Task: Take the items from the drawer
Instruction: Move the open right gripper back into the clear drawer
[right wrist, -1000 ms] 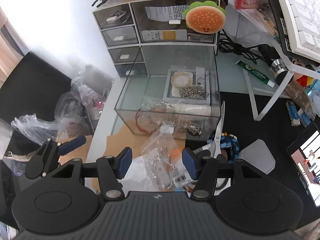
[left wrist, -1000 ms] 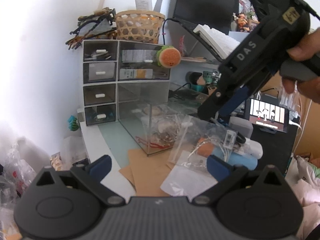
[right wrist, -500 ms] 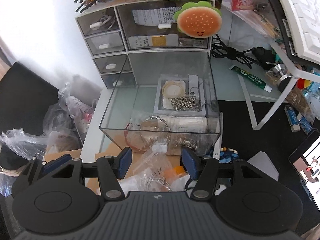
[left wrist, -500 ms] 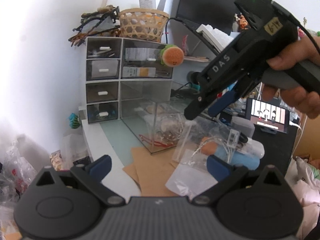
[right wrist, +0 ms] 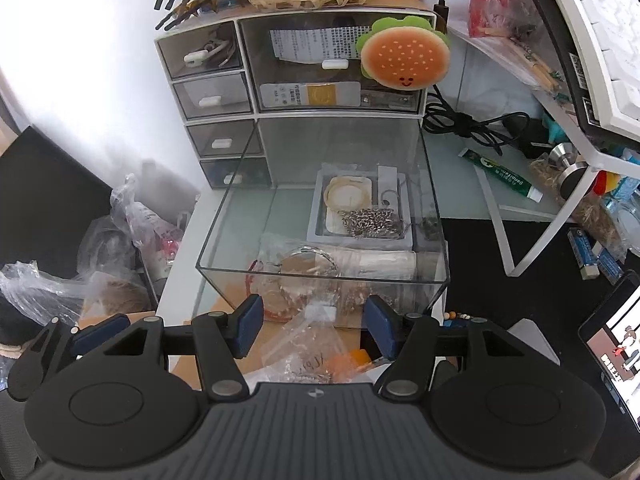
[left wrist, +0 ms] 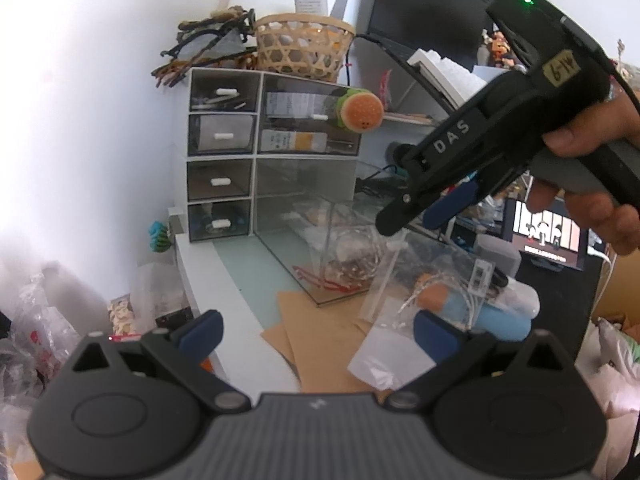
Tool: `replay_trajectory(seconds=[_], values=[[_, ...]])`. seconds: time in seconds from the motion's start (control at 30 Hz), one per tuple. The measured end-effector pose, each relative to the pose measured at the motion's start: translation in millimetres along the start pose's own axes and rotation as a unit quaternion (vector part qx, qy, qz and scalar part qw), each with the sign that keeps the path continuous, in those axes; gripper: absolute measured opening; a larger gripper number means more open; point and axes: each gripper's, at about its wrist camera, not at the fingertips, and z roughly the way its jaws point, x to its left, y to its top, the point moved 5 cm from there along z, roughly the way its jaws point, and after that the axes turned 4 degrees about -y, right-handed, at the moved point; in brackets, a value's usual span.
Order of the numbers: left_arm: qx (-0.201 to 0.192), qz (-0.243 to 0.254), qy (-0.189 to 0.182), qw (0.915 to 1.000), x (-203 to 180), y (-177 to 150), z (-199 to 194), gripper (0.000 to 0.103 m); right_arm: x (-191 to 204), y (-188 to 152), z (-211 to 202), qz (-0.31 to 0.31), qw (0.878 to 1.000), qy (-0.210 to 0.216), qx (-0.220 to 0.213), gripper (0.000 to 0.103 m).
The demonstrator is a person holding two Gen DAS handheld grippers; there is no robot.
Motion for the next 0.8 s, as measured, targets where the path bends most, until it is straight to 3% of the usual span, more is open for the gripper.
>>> replay_trajectory(seconds=[0.33, 0.63, 0.8], values=[[-0.001, -0.004, 0.001, 1.0000, 4, -1, -1, 0.103, -2, -6, 2, 0.023, 0.999, 0.008, -0.026, 0.063], [0.001, -0.003, 0.007, 1.0000, 5, -1, -2, 0.103, -1, -17, 4, 0.041, 0.995, -0.009, -0.091, 0.064], [0.001, -0.003, 0.009, 1.0000, 5, 0, -2, 0.103, -3, -20, 8, 0.049, 0.995, 0.001, -0.092, 0.064]])
